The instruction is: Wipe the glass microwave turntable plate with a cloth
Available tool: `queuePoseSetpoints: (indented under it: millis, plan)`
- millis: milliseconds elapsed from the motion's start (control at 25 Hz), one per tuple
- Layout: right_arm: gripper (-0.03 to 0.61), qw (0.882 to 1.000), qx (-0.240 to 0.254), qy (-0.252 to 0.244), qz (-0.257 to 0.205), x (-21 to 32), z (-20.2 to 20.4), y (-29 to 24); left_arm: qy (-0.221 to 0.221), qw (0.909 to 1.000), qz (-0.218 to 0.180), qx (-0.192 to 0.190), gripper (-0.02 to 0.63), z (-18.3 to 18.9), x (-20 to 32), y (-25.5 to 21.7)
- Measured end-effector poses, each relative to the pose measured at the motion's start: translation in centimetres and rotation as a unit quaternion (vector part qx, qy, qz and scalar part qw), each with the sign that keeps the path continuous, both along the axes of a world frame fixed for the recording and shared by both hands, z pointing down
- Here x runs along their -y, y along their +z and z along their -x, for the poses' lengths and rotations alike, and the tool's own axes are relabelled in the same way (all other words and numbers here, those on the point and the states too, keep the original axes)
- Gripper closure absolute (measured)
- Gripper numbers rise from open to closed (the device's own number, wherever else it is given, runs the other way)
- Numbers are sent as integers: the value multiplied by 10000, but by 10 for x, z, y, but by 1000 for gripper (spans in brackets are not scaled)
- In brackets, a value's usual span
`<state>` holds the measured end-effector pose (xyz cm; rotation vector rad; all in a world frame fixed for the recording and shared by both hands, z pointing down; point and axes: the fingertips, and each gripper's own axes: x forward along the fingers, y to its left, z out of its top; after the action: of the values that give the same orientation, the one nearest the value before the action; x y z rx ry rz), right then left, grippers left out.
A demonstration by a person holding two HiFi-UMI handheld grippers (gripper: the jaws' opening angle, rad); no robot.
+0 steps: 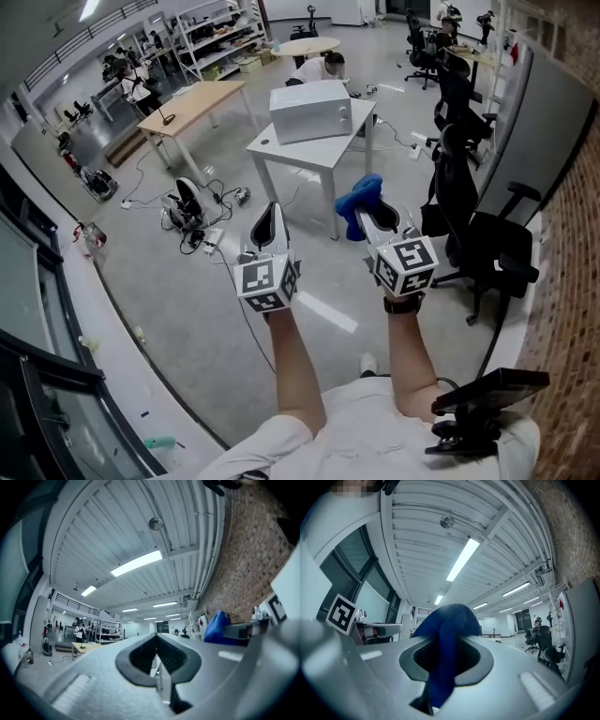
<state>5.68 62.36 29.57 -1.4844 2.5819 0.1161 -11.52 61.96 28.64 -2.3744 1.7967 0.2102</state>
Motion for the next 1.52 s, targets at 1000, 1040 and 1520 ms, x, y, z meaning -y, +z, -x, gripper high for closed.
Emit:
queuePoseSetpoints:
  millis: [1000,1040,1520]
  plan:
    - [511,9989,265,-120,366,158,-74,35,63,9991,276,313,612,-85,160,26]
    - [511,9989,219,-104,398,166,-74,40,85,9991,297,291,612,-86,169,32]
    - [511,9999,-135,-59,55,293,-17,1,134,9999,-41,-20,612,-26,300,-5]
